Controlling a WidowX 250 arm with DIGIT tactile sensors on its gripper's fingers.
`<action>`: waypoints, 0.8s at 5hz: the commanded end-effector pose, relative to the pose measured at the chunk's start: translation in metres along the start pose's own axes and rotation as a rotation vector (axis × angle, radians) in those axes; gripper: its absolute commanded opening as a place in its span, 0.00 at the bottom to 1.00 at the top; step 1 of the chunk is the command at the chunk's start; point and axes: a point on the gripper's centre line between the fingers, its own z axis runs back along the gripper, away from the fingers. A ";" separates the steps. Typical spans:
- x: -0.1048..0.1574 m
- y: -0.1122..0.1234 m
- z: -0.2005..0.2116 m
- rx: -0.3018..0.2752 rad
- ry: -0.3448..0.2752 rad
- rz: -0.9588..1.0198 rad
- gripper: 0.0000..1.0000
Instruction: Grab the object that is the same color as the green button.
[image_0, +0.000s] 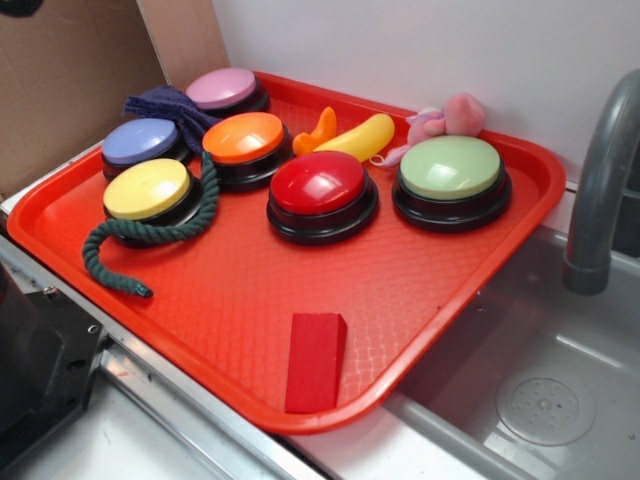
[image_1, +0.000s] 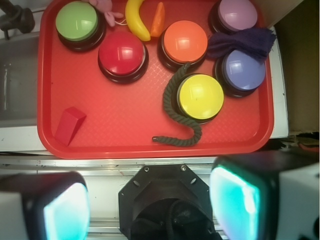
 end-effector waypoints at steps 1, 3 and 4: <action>0.000 0.000 0.000 0.000 0.000 0.000 1.00; 0.005 0.016 -0.050 0.006 -0.045 0.030 1.00; 0.002 0.030 -0.081 -0.005 -0.083 0.055 1.00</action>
